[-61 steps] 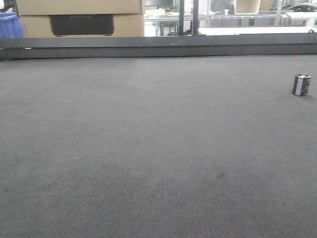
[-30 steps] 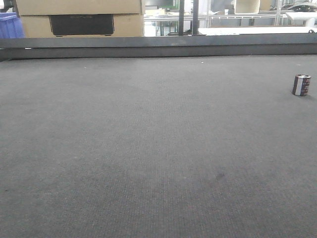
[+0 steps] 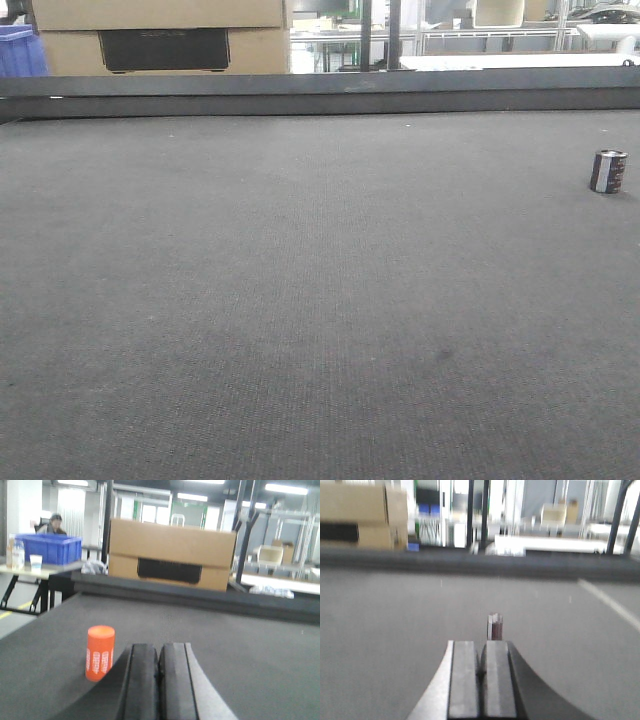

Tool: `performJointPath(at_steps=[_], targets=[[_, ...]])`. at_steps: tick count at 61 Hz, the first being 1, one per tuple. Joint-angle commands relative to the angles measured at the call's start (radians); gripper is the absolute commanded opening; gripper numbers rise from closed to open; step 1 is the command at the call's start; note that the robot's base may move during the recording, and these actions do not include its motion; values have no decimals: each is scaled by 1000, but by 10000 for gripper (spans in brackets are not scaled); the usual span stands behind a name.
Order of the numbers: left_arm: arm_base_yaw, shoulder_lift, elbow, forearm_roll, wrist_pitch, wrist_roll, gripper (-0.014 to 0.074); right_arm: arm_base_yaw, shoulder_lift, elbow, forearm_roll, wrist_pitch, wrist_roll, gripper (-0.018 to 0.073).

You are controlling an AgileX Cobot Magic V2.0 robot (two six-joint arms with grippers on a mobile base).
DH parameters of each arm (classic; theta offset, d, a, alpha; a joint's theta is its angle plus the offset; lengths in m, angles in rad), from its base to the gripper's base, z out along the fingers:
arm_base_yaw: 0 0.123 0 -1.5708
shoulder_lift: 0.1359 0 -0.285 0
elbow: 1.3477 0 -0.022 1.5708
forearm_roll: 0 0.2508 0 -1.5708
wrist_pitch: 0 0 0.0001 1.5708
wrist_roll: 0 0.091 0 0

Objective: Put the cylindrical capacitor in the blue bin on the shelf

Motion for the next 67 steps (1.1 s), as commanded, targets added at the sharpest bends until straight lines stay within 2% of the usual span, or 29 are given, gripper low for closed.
performJointPath(at_steps=[1, 7, 13, 17, 23, 30, 41, 46, 51, 62, 67], targets=[[-5, -5, -30, -7, -36, -7, -111, -4, -4, -20, 28, -67, 3, -162], [-5, -5, -168, 10, 71, -7, -111, -4, -4, -177, 42, 14, 3, -162], [-5, 6, -330, 90, 293, -7, -111, -4, 1, -378, 35, 178, 3, -162], [-5, 59, -424, 119, 415, -7, -111, -4, 60, -502, 33, 275, 3, -162], [-5, 138, -529, 123, 519, -7, -106, -4, 188, -661, 31, 349, 3, -162], [-5, 241, -602, 121, 556, -7, -2, -4, 347, -785, 31, 369, 3, -162], [-5, 357, -655, 107, 597, -7, 302, -4, 570, -868, 31, 374, 3, -162], [-5, 389, -658, 90, 597, -7, 399, -4, 653, -870, 31, 368, 3, -162], [-5, 405, -658, 82, 597, -7, 437, -4, 726, -870, 31, 368, 3, -162], [-5, 407, -656, 82, 595, -7, 437, -4, 849, -870, 31, 363, 3, -160], [-14, 407, -656, 82, 595, -7, 437, -4, 891, -870, 31, 354, 3, -100]])
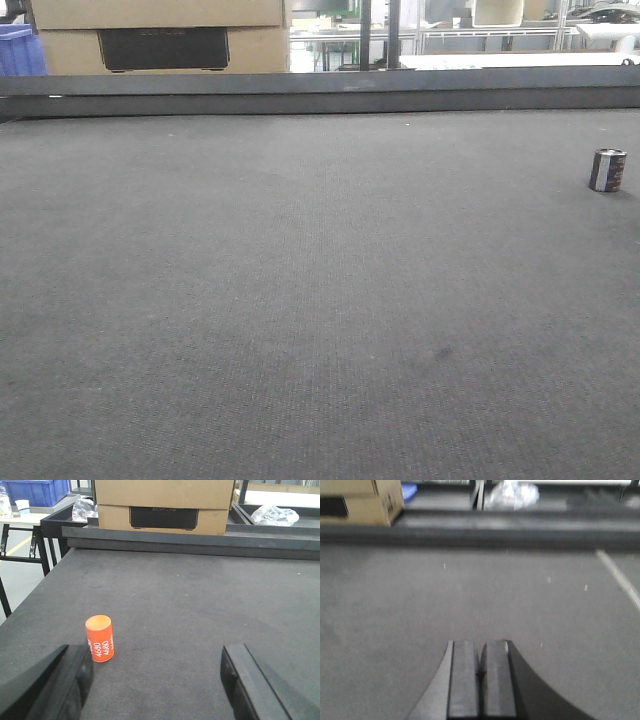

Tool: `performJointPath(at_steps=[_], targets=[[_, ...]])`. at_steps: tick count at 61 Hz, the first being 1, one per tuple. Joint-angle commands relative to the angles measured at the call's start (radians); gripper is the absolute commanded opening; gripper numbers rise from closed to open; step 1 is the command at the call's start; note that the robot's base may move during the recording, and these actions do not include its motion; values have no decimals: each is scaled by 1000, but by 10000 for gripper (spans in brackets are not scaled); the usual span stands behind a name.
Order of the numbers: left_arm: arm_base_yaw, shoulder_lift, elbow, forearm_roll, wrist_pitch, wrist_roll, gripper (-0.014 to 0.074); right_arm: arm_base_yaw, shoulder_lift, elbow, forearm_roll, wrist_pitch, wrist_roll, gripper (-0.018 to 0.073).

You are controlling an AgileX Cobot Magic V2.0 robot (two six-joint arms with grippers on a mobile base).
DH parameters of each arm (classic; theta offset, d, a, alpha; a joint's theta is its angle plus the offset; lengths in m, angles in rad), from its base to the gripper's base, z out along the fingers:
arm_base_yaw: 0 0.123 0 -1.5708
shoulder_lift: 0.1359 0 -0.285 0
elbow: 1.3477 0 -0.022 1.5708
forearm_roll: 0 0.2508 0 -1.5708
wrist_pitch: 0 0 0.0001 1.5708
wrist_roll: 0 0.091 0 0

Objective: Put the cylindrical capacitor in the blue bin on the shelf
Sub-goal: 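Move left gripper to orange cylinder, right gripper to brown capacitor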

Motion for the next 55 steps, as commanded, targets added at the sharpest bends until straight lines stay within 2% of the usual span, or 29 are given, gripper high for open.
performJointPath(at_steps=[1, 4, 8, 14, 29, 34, 45, 55], targets=[[-12, 3, -8, -8, -8, -2, 437, -4, 47, -6, -4, -30, 1, -60], [-19, 3, -8, -8, -8, -2, 437, -4, 67, -6, -4, -42, 1, 68], [-23, 3, -8, -8, -8, -2, 437, -4, 85, -6, -4, -59, 1, 303], [-25, 3, -8, -27, -8, -2, 437, -4, 101, -6, -4, -83, 1, 581], [-25, 3, -8, -49, -10, -2, 437, -4, 171, 3, -12, -178, 1, 571], [-25, 3, -8, -51, -10, -2, 468, -4, 212, 36, -41, -250, 1, 571], [-25, 3, -8, -51, -10, -2, 598, -31, 324, 161, -69, -508, 1, 571], [-25, 3, -8, -51, -10, -2, 602, -104, 448, 263, -65, -807, 1, 571]])
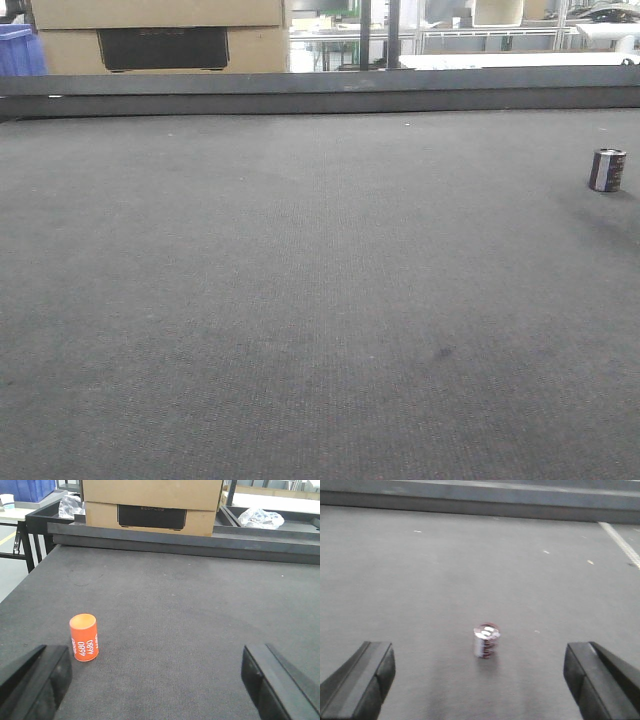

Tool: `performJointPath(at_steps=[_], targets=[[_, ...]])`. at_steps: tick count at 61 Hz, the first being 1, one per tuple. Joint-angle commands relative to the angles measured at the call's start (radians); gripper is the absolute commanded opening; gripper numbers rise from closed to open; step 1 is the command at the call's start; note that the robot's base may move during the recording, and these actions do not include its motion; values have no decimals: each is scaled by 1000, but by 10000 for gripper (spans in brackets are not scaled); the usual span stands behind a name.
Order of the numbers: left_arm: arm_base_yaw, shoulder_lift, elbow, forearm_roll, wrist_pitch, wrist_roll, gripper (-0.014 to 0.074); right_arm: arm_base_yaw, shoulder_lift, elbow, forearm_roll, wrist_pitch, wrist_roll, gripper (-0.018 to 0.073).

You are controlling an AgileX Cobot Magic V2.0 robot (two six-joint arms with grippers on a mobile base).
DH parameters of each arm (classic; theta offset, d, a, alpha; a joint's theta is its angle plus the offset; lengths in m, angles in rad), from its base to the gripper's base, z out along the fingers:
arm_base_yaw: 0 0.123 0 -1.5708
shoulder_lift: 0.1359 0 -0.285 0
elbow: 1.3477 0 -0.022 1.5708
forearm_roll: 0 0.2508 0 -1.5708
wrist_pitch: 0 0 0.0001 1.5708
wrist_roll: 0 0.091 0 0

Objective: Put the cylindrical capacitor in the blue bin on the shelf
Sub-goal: 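Move left gripper to orange cylinder, right gripper to brown capacitor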

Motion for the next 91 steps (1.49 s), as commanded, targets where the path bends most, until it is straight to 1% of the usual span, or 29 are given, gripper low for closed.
performJointPath(at_steps=[1, 6, 14, 16, 19, 32, 42, 53, 68, 80, 82, 86, 91], targets=[[-7, 3, -8, -7, -10, -2, 602, -39, 57, 37, -3, -210, 1, 571], [-7, 3, -8, -7, -10, -2, 602, -63, 141, 47, 10, -330, 1, 571], [-7, 3, -8, -7, -10, -2, 602, -61, 275, 47, 10, -532, 1, 571], [-7, 3, -8, -7, -10, -2, 602, -61, 312, 42, 10, -571, 1, 571], [-7, 3, -8, -7, -10, -2, 602, -61, 360, 32, 10, -592, 1, 571], [-7, 5, -8, -4, -10, -2, 602, -61, 538, -48, 10, -626, 1, 571], [-7, 9, -8, 1, -10, -2, 602, -61, 639, -127, -24, -638, 1, 571], [-7, 9, -1, 4, -2, -2, 602, -61, 724, -214, -39, -638, 1, 571], [-7, 9, 50, 4, -2, -2, 602, -61, 818, -320, -52, -617, 7, 571], [-7, 9, 55, 4, -6, -2, 602, -61, 863, -345, -69, -596, 11, 566], [-7, 9, 55, 4, -6, -2, 602, -61, 867, -345, -69, -594, 11, 554], [-7, 9, 55, 4, -6, -2, 602, -61, 871, -345, -74, -591, 11, 491], [-7, 9, 55, 4, -3, -2, 602, -61, 878, -345, -84, -591, 11, 351]])
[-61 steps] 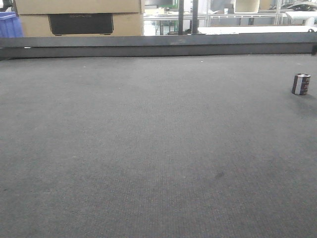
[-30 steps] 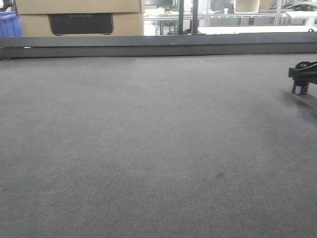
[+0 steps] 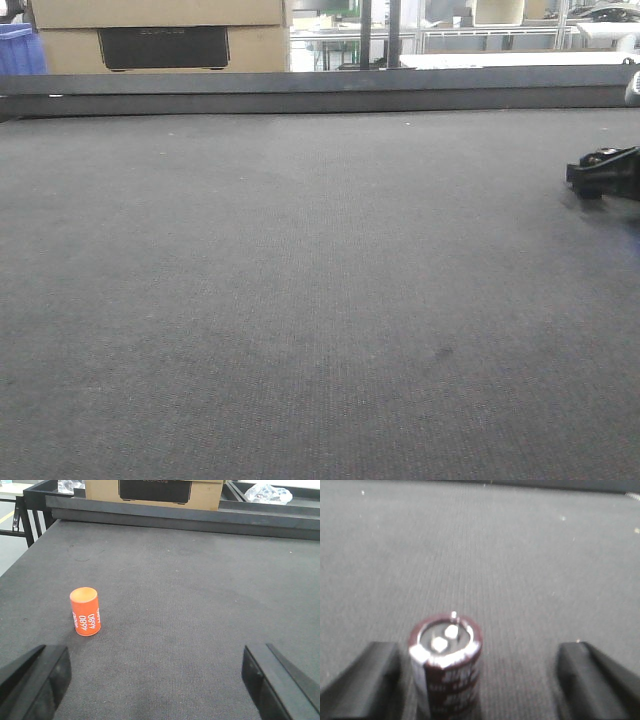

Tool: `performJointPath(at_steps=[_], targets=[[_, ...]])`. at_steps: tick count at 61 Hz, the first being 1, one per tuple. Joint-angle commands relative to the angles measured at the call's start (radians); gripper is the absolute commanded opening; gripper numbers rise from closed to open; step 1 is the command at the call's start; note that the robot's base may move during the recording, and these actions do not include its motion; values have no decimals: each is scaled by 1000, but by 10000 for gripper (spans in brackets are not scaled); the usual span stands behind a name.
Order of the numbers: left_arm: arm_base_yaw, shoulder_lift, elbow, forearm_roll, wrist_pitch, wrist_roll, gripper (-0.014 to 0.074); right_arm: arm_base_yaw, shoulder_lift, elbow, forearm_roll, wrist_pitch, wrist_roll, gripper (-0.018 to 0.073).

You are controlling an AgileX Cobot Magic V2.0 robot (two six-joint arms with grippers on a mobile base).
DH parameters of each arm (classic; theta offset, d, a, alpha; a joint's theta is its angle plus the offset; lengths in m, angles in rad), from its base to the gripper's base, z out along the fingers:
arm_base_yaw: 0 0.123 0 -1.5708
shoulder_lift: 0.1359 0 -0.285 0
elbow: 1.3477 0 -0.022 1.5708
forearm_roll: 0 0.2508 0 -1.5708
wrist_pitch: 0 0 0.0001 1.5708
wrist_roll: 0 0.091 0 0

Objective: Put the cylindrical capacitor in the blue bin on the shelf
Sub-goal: 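Move left gripper to orange cylinder, right gripper to brown capacitor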

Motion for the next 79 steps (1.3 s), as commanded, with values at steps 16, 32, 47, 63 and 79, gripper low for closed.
performJointPath(at_steps=[16, 32, 47, 63, 79], targets=[[-7, 3, -2, -5, -14, -1, 602, -4, -39, -5, -13, -36, 6, -62], [-5, 14, -2, 39, -29, -1, 602, -4, -252, 43, -13, 48, 6, -130], [-5, 141, 30, 98, -205, -1, 602, -4, -565, 156, -13, 189, 8, -130], [-4, 475, 59, 98, -567, -1, 602, -4, -848, 201, -13, 442, 8, -130], [105, 809, 59, -27, -902, -1, 602, -4, -993, 205, -13, 551, 8, -130]])
